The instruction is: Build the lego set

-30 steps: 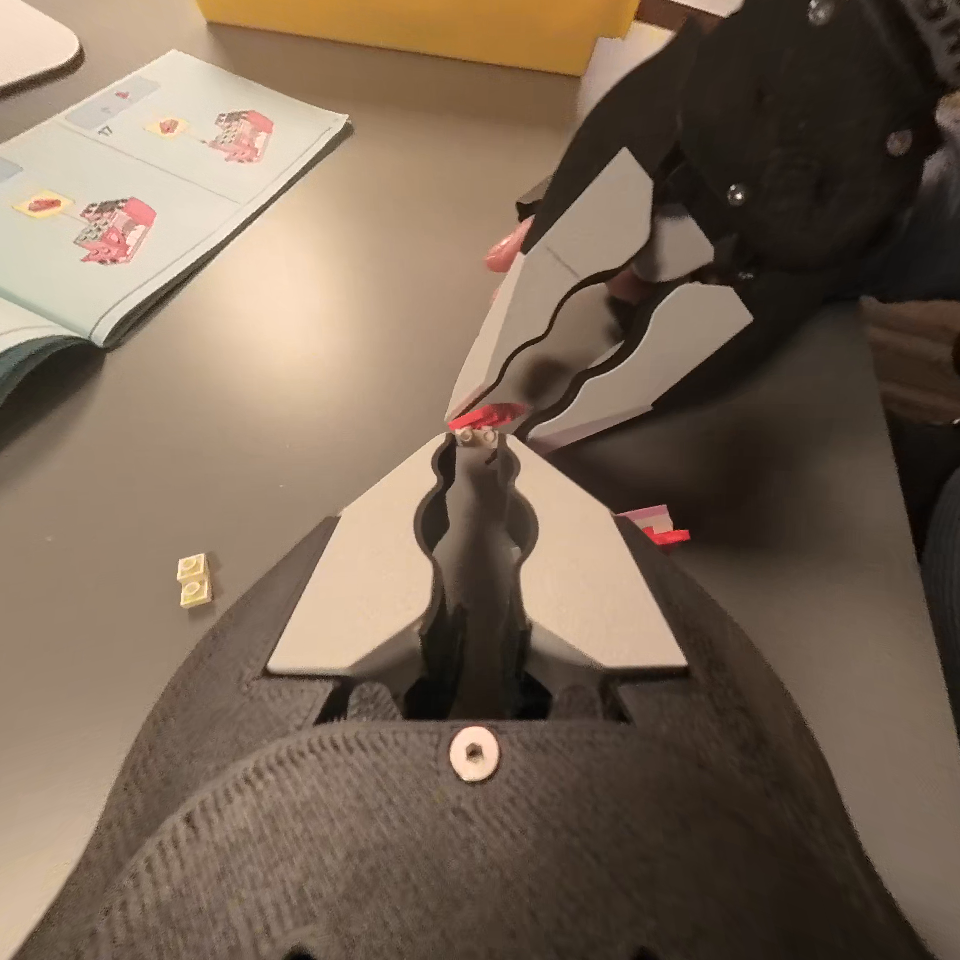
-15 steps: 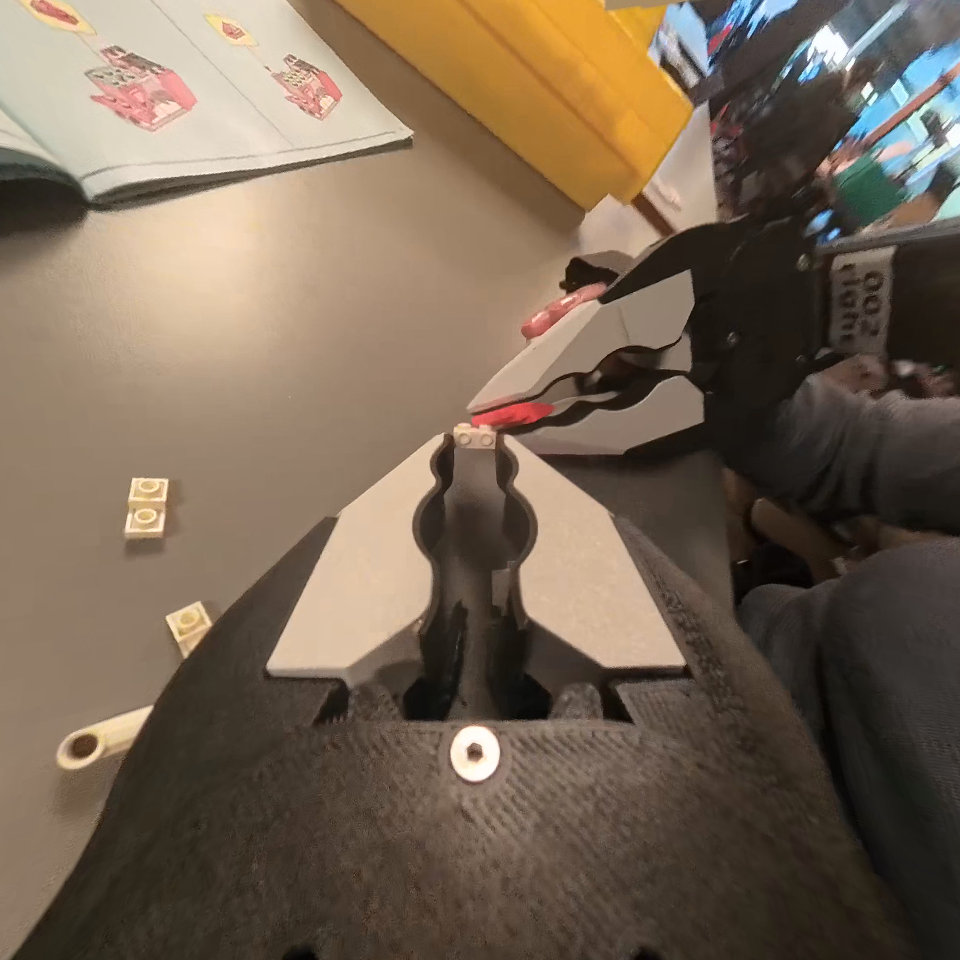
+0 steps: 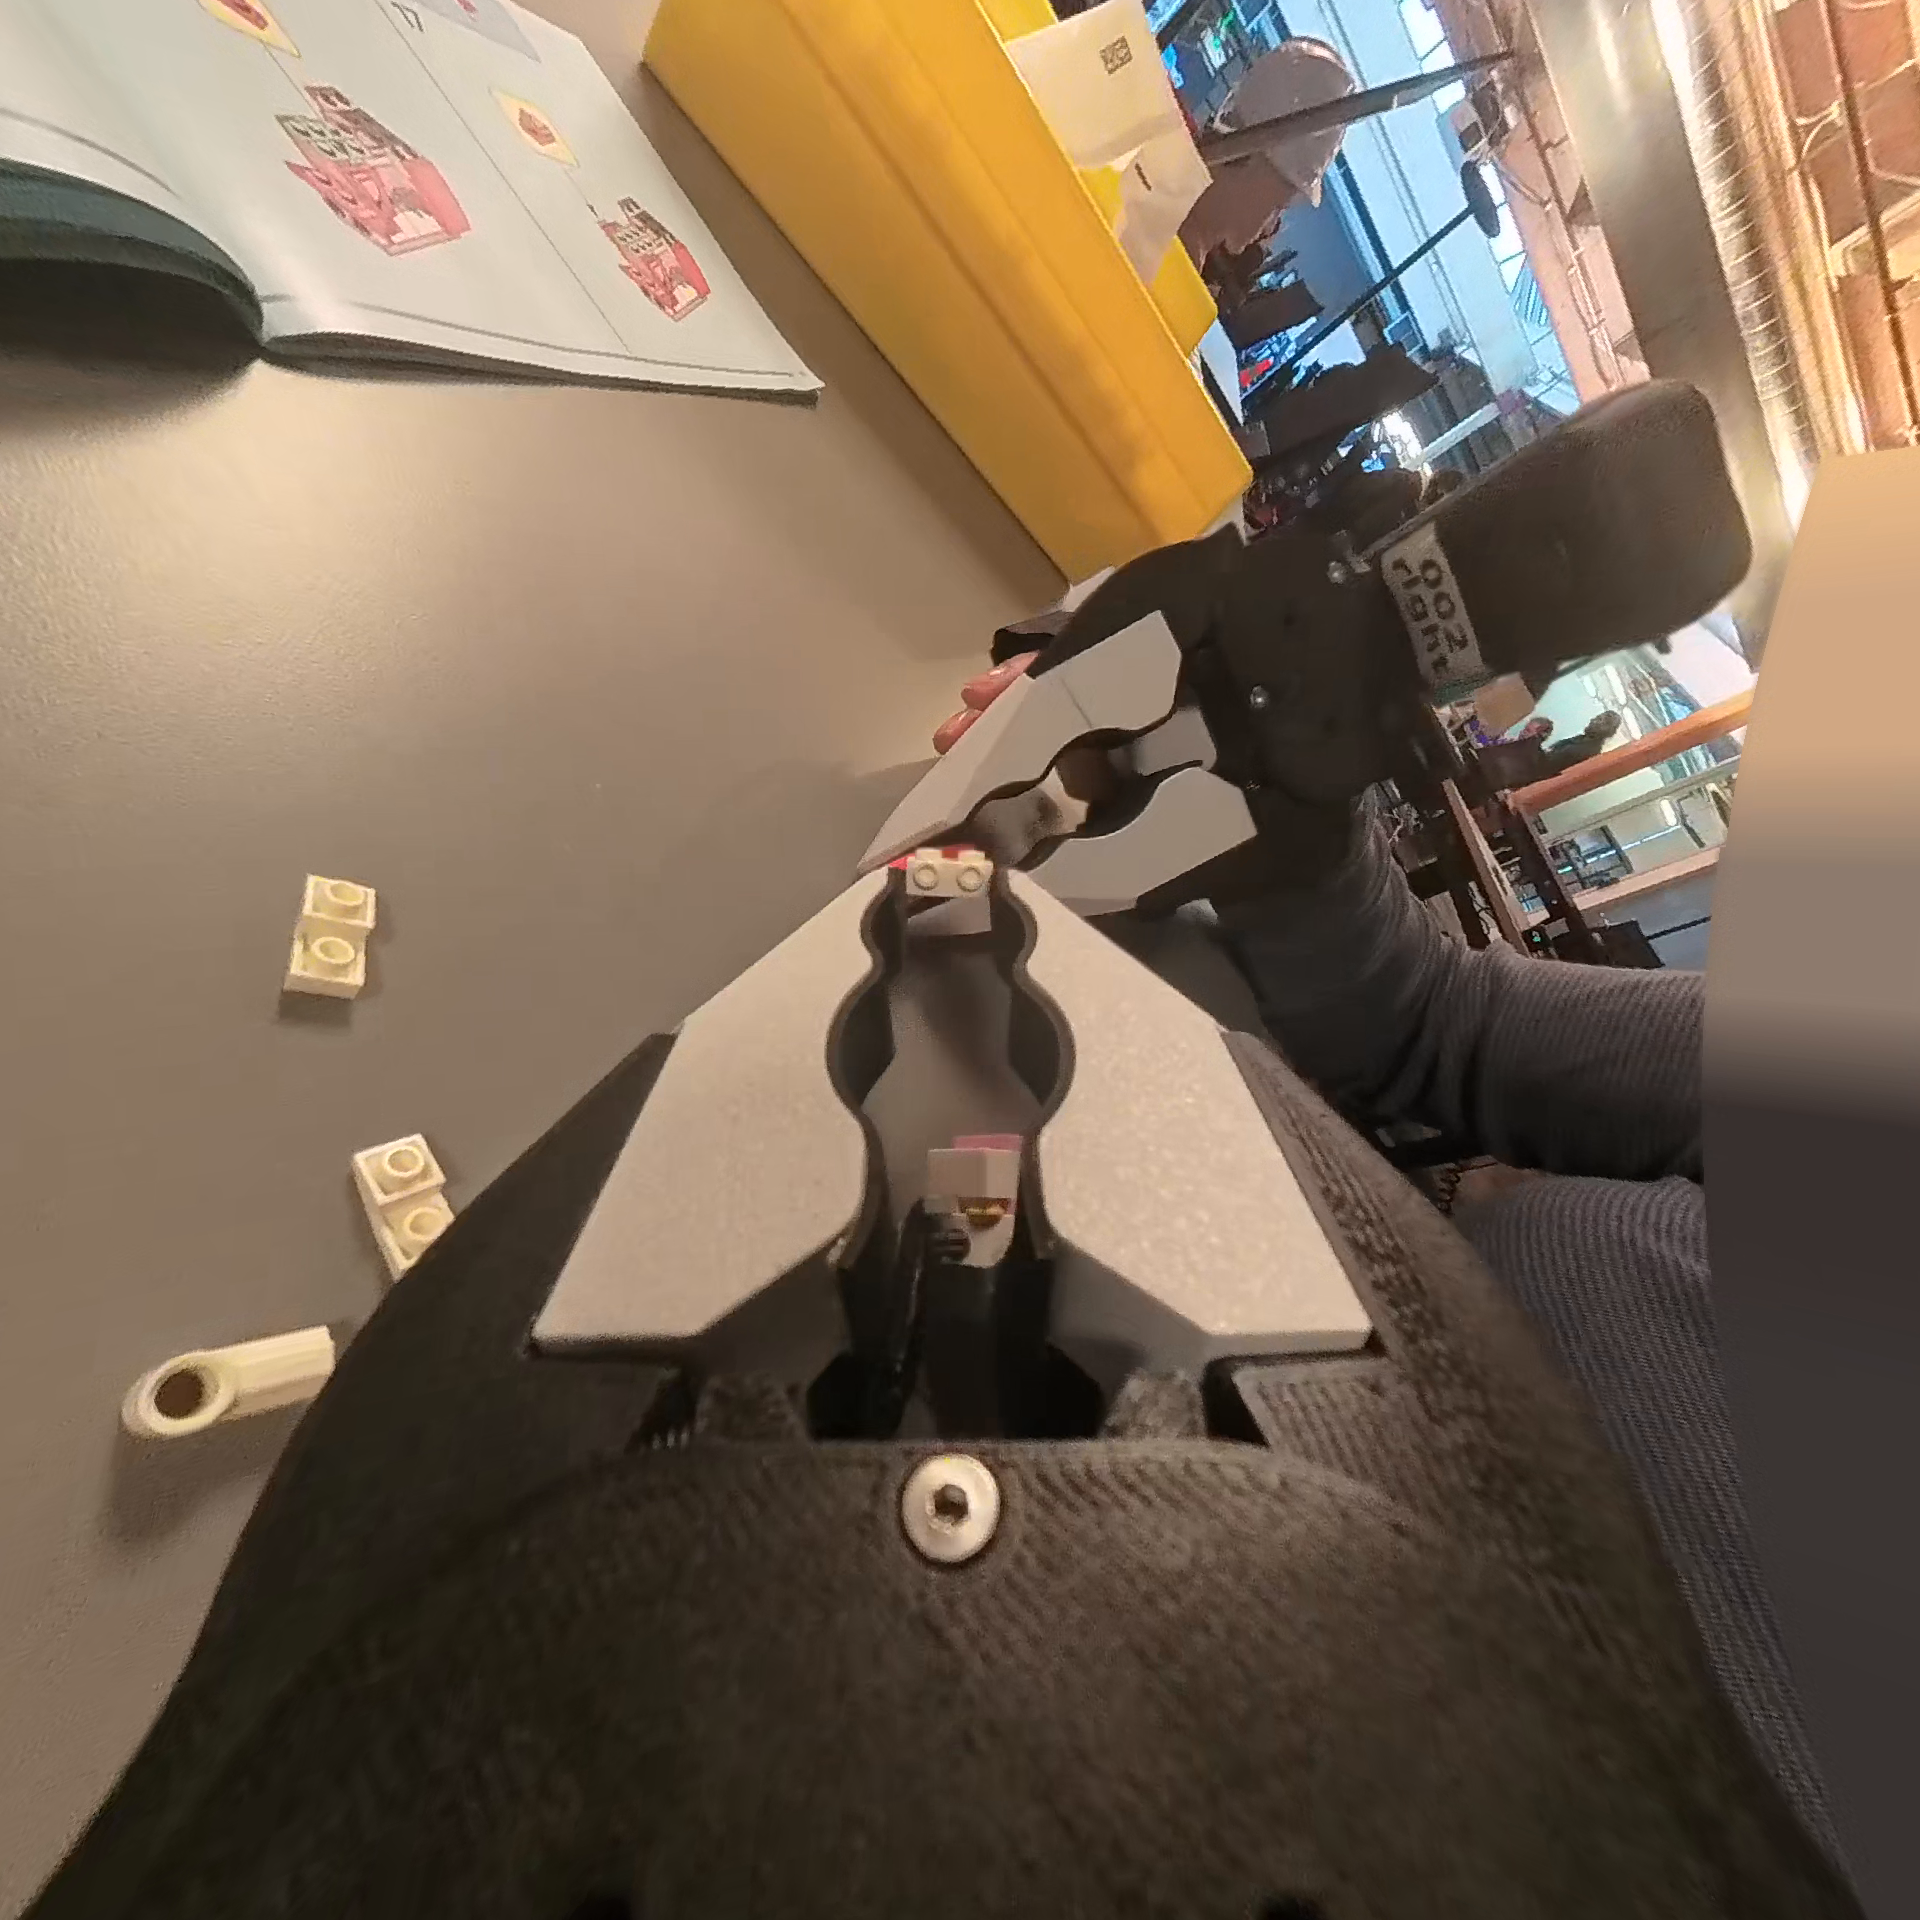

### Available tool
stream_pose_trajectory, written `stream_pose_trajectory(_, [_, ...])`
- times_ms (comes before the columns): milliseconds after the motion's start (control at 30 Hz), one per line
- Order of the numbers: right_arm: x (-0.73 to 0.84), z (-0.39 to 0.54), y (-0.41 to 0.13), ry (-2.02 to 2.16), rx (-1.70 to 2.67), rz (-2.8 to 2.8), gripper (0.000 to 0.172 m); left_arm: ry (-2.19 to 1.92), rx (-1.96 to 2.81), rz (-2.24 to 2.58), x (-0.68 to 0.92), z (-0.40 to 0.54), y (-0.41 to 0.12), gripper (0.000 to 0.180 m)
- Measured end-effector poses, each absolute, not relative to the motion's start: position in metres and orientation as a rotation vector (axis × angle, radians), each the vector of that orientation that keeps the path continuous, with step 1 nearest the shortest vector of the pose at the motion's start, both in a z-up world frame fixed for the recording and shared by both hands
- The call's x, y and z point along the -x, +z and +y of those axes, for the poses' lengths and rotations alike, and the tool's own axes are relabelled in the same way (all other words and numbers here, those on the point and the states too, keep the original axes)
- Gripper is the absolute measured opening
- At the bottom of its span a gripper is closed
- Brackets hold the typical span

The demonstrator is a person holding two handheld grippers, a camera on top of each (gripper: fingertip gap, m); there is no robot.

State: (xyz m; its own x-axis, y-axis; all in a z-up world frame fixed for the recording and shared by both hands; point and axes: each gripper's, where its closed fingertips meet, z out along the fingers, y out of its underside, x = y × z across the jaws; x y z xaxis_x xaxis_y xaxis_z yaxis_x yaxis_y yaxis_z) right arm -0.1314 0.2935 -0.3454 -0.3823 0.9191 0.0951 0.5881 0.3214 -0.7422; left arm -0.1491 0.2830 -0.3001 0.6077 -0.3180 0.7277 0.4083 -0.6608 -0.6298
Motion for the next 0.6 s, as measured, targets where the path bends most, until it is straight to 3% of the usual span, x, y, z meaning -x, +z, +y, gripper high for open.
stream_pose_trajectory(200, [0.128, 0.295, -0.346, 0.936, 1.378, -2.06, 0.012, -1.112, 2.007, -0.069, 0.149, 0.283, -0.301, 0.014])
stream_pose_trajectory(333, [0.126, 0.302, -0.338, 0.9, 1.333, -2.02, 0.024, -1.129, 1.986, -0.077, 0.149, 0.283, -0.297, 0.014])
stream_pose_trajectory(433, [0.137, 0.294, -0.302, 0.895, 1.067, -1.872, 0.03, -1.201, 1.935, -0.093, 0.147, 0.283, -0.29, 0.014])
stream_pose_trajectory(600, [0.145, 0.276, -0.282, 0.584, 0.664, -1.773, 0.019, -1.325, 1.875, -0.12, 0.142, 0.281, -0.282, 0.014])
